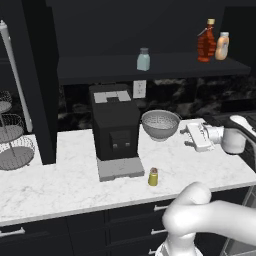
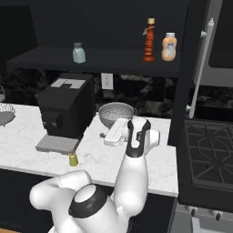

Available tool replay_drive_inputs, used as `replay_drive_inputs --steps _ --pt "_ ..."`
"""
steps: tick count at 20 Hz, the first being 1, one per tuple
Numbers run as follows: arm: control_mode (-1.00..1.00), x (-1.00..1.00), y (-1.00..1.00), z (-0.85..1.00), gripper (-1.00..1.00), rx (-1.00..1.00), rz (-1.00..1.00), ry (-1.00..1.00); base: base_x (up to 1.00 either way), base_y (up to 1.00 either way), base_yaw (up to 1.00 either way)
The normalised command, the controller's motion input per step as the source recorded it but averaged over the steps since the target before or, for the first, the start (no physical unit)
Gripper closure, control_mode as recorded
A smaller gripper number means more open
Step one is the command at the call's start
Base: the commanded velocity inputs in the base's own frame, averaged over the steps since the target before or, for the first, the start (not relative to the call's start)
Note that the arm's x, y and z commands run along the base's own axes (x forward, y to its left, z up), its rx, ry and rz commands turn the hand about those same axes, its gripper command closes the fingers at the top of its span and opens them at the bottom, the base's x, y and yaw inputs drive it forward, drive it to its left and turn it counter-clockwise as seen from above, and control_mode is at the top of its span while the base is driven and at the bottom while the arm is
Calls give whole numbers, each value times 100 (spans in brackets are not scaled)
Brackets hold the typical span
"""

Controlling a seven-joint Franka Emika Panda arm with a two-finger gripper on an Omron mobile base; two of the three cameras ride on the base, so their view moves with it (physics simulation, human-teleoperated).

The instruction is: Put the shaker and condiment bottle from the counter next to their counterparts in the cabinet.

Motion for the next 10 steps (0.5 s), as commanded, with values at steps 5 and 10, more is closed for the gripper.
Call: replay_drive_inputs --steps 5,10 --pt "-100 -46 -29 -19 -100 -6 2 0 0 0 0" --pt "-100 -62 -8 -25 -100 -22 3 3 0 0 0"
